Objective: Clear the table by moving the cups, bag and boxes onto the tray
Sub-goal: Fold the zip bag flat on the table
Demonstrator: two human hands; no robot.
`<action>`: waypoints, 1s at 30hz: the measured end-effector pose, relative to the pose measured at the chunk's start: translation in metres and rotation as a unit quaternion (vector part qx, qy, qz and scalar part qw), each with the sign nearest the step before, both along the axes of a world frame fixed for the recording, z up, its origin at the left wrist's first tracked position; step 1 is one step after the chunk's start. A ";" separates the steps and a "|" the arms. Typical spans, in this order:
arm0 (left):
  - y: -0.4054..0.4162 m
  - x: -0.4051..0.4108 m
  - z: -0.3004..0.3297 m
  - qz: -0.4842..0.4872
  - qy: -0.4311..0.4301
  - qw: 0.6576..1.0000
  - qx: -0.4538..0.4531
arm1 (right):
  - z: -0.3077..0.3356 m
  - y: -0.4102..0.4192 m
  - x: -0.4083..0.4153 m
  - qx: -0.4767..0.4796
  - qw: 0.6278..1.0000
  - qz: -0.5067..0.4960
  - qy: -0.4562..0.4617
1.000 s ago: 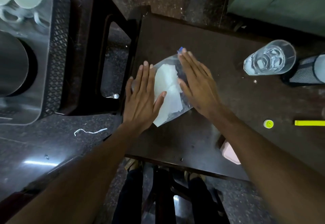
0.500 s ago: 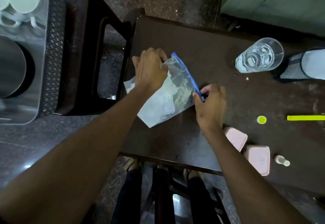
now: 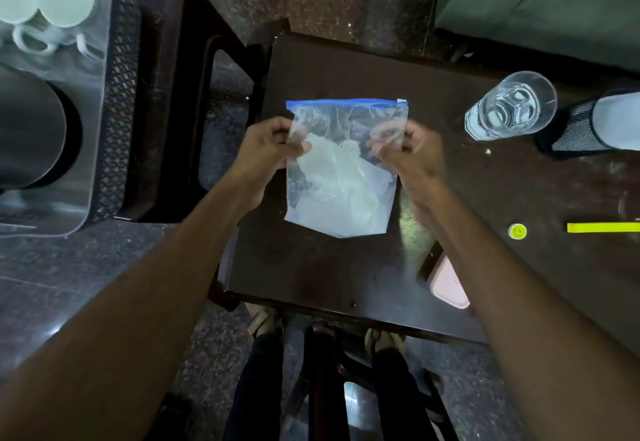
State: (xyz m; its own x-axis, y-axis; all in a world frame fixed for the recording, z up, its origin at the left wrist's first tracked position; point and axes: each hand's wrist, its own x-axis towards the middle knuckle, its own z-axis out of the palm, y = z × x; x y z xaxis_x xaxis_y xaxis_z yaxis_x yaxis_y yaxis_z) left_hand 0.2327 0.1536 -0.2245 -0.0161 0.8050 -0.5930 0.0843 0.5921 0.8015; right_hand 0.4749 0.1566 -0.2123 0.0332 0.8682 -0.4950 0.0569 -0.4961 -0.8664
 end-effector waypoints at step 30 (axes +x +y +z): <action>-0.006 -0.011 -0.003 -0.016 -0.041 0.999 -0.018 | 0.000 -0.001 0.019 0.065 0.969 0.167 -0.168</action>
State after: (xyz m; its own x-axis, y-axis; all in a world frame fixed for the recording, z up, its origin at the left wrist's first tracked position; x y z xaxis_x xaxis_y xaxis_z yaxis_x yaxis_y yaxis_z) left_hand 0.2215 0.1479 -0.2272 0.0591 0.7828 -0.6195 0.0385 0.6183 0.7850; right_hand 0.4937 0.1551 -0.2127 -0.1202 0.9128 -0.3903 0.4856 -0.2889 -0.8251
